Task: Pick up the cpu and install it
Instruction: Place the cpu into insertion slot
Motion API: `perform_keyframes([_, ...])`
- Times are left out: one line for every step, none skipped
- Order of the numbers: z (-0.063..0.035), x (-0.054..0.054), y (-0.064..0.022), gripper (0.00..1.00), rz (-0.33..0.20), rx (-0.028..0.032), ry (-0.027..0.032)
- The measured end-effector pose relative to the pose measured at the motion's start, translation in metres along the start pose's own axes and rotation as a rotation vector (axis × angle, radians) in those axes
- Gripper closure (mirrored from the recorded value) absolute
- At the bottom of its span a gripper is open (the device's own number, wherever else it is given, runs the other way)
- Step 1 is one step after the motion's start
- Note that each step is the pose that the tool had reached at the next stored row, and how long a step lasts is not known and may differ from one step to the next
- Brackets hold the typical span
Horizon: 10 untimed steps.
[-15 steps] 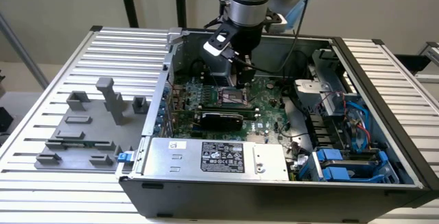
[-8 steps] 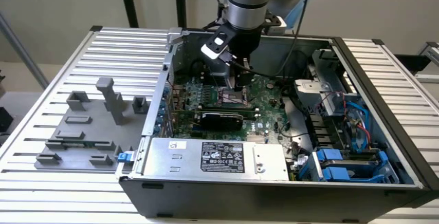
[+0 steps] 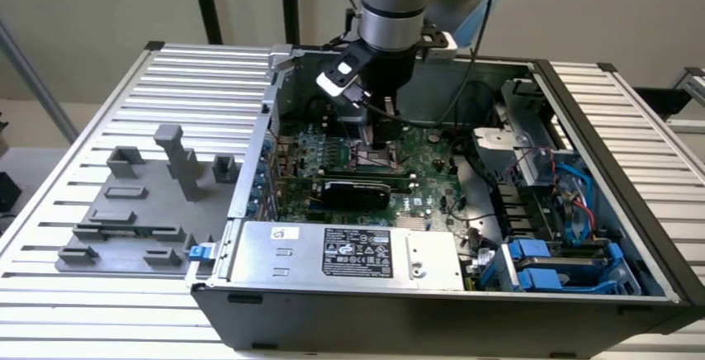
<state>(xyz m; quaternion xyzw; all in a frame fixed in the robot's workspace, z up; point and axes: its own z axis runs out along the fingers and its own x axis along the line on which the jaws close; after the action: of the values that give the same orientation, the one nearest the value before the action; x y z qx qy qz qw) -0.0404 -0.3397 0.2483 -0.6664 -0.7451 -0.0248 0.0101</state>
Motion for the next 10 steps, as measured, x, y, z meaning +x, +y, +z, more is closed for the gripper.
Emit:
perform_keyframes([0.0011, -0.0001, 0.0, 0.45, 0.017, -0.0009, -0.0003])
perform_keyframes([0.0022, -0.0001, 0.0, 0.45, 0.036, -0.0017, -0.0009])
perform_keyframes([0.0034, -0.0002, -0.0001, 0.45, 0.053, -0.0026, -0.0012])
perform_keyframes([0.0045, -0.0002, -0.0001, 0.45, 0.072, -0.0034, -0.0018])
perform_keyframes([0.0057, -0.0003, -0.0001, 0.45, 0.09, -0.0043, -0.0021])
perform_keyframes([0.007, -0.0003, -0.0001, 0.45, 0.109, -0.0053, -0.0025])
perform_keyframes([0.008, -0.0004, -0.0002, 0.45, 0.126, -0.006, -0.003])
perform_keyframes([0.0092, -0.0004, -0.0002, 0.45, 0.145, -0.007, -0.0035])
perform_keyframes([0.0101, -0.0005, -0.0002, 0.45, 0.16, -0.0077, -0.0038])
perform_keyframes([0.0108, -0.0005, -0.0004, 0.45, 0.172, -0.0082, -0.004])
